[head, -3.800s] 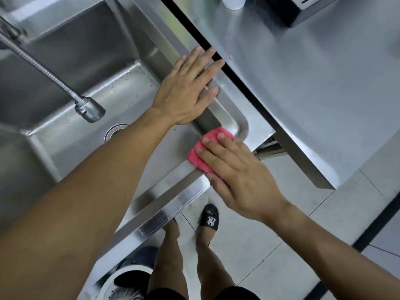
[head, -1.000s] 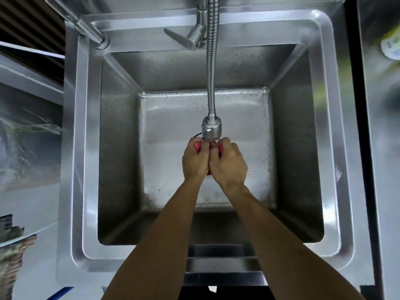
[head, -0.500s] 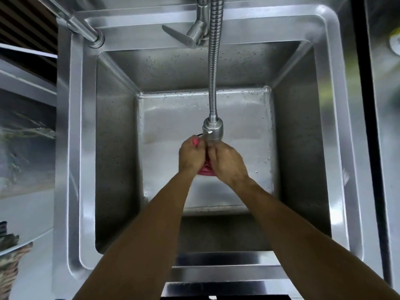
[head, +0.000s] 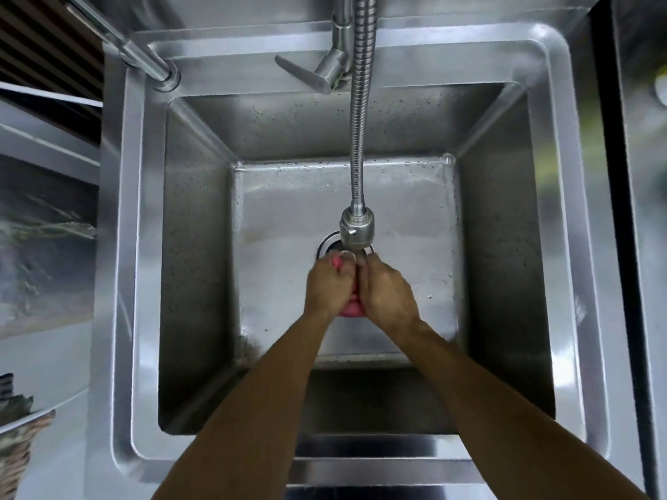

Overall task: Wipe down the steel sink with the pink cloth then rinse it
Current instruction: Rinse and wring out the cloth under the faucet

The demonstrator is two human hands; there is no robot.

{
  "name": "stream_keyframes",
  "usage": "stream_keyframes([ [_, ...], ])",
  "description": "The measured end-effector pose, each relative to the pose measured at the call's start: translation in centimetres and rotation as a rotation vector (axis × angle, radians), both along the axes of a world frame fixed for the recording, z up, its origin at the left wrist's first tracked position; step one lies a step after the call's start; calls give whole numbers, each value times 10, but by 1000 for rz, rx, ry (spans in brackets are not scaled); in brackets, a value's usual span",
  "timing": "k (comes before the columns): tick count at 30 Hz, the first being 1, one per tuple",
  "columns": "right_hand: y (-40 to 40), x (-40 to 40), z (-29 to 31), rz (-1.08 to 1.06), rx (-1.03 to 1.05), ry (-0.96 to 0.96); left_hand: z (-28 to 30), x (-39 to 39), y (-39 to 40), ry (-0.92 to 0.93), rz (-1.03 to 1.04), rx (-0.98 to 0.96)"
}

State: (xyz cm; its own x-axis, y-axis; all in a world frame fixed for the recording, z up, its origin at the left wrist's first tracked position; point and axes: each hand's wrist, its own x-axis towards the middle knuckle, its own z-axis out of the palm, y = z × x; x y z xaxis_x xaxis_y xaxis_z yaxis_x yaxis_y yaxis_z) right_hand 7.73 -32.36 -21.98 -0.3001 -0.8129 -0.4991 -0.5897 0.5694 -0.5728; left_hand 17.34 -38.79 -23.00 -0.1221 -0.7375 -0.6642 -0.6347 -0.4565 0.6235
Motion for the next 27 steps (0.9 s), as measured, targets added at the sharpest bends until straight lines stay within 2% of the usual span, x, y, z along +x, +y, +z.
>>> stream_keyframes([
  [2,-3,-1,2,67,-9,14,3,0,-1,-12,35,-23],
  [5,3,-13,6,-47,-40,-29,11,-4,3,56,-76,-30],
  [6,7,-16,8,-11,-72,-54,10,-1,2,64,-72,-22],
  [9,20,-19,20,168,-97,-255,13,23,-17,58,-39,8],
  [11,27,-23,28,188,-112,-344,27,37,-39,71,-113,48],
  [13,27,-33,37,165,-152,-349,51,38,-64,100,-136,22],
  [17,23,-49,64,191,-166,-366,110,13,-113,295,129,-56],
  [21,12,-61,87,145,-230,-439,151,-16,-136,482,234,-67],
  [27,3,-70,86,99,-262,-447,152,-29,-150,503,302,-48],
])
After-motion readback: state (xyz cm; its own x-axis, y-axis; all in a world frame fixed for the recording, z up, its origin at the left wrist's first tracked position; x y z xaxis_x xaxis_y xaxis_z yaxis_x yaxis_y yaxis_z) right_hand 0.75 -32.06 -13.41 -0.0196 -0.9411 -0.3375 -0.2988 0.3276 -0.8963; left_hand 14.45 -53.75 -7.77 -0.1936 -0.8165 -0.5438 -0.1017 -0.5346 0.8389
